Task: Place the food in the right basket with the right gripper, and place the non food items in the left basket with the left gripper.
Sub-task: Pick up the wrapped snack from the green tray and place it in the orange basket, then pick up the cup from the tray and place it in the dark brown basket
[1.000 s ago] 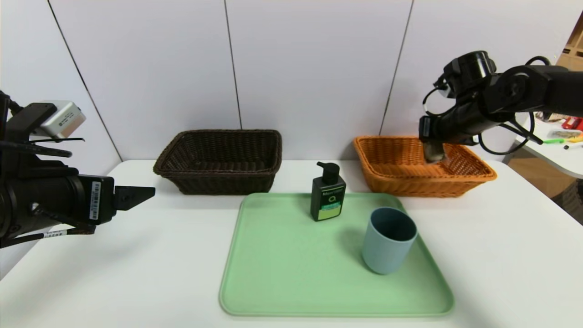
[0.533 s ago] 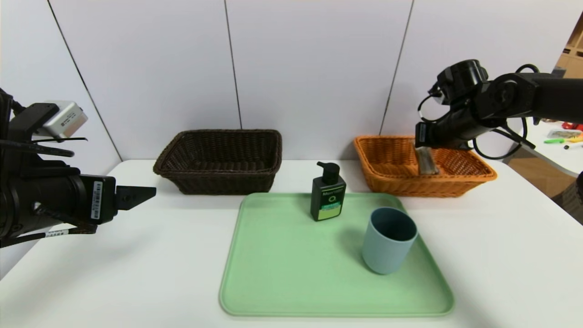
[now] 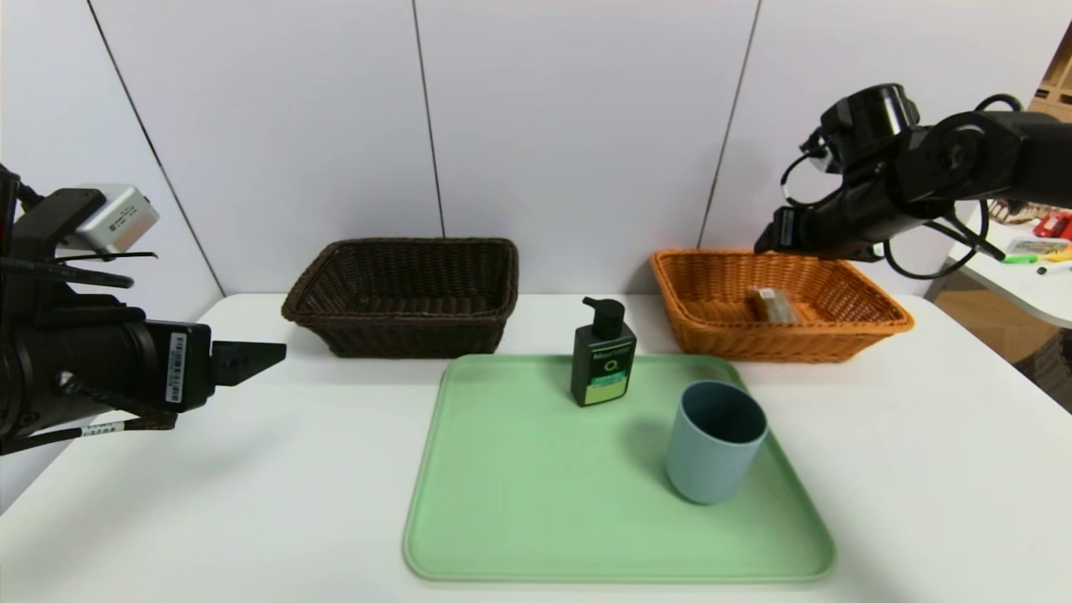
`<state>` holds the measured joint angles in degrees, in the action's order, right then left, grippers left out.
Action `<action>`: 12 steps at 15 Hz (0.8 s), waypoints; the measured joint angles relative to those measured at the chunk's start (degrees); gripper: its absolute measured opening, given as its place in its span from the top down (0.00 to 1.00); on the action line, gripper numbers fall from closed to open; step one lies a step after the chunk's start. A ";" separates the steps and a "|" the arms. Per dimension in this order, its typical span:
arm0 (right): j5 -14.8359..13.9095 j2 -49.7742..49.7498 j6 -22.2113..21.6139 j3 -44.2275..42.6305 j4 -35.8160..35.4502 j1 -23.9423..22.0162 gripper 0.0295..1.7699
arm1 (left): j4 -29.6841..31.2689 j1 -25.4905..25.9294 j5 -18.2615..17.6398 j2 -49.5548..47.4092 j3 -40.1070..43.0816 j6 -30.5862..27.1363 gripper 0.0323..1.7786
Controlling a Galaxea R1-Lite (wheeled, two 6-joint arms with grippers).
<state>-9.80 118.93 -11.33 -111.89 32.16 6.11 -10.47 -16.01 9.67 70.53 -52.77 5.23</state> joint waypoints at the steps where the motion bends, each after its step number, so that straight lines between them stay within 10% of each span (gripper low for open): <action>1: -0.04 -1.82 0.48 0.01 0.85 0.37 0.21 | -0.02 0.00 0.04 -0.11 -0.01 0.00 0.05; 12: -0.61 -31.63 5.05 3.91 10.20 12.58 0.08 | 3.36 -9.46 -0.66 0.74 -3.07 -0.22 0.05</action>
<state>-10.41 87.30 -6.28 -107.97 42.36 18.69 -7.11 -25.47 9.01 71.28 -55.85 5.01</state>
